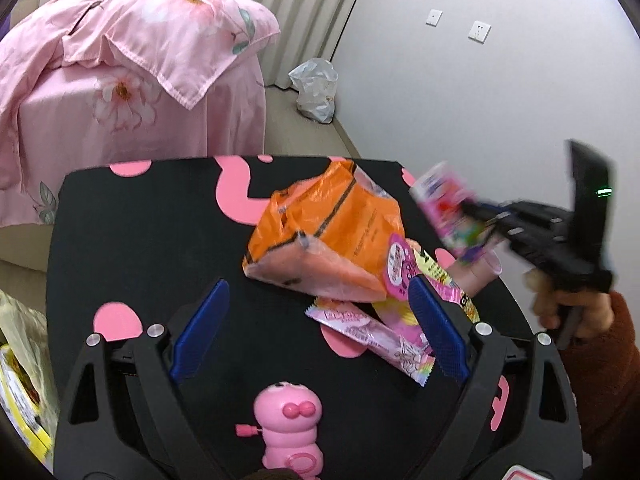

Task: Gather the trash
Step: 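Grasp a pink candy stick with the right tool while the left tool grasps a pink wrapper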

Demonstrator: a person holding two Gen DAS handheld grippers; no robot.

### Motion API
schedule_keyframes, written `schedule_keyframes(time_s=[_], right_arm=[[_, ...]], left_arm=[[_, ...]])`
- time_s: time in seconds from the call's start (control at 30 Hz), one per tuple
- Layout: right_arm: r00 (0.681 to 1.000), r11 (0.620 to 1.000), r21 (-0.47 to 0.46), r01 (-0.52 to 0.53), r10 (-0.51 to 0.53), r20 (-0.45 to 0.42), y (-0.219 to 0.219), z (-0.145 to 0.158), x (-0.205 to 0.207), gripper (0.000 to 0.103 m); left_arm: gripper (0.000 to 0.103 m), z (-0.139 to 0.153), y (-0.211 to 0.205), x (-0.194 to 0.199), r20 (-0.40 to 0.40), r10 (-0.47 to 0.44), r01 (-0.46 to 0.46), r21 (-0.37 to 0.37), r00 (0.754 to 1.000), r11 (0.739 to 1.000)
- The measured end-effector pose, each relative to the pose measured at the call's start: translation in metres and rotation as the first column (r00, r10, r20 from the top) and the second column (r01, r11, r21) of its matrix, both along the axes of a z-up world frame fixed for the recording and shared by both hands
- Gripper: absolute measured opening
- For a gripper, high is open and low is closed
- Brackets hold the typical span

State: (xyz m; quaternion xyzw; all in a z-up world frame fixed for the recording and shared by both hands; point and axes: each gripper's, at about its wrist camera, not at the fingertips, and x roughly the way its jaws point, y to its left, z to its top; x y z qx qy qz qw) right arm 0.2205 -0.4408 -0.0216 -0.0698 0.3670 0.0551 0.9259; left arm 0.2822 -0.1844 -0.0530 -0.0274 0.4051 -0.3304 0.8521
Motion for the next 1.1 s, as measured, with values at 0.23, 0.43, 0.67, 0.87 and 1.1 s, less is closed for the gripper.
schedule_keyframes(time_s=[0.23, 0.43, 0.67, 0.87, 1.1], right_arm=[[0.997, 0.997, 0.081, -0.001, -0.005, 0.077, -0.008, 0.026, -0.075, 0.005], [0.996, 0.995, 0.070, 0.070, -0.074, 0.057, -0.014, -0.005, -0.130, 0.005], [0.996, 0.992, 0.108, 0.062, -0.069, 0.056, -0.013, -0.025, -0.156, 0.005], [0.995, 0.988, 0.148, 0.052, -0.063, 0.073, -0.014, -0.027, -0.164, 0.005], [0.995, 0.980, 0.191, 0.063, -0.077, 0.066, -0.020, -0.033, -0.170, 0.005]], left_arm=[[0.079, 0.008, -0.031, -0.014, 0.015, -0.072, 0.072, 0.014, 0.997, 0.997], [0.066, -0.001, -0.075, -0.011, 0.021, -0.058, 0.056, 0.079, 0.998, 0.995], [0.012, -0.020, -0.093, -0.001, -0.053, -0.041, 0.047, 0.136, 0.998, 0.990], [0.004, -0.017, -0.084, -0.031, -0.035, -0.095, 0.099, 0.178, 0.995, 0.979], [0.034, -0.006, -0.050, -0.051, -0.097, -0.027, 0.038, 0.108, 0.995, 0.993]])
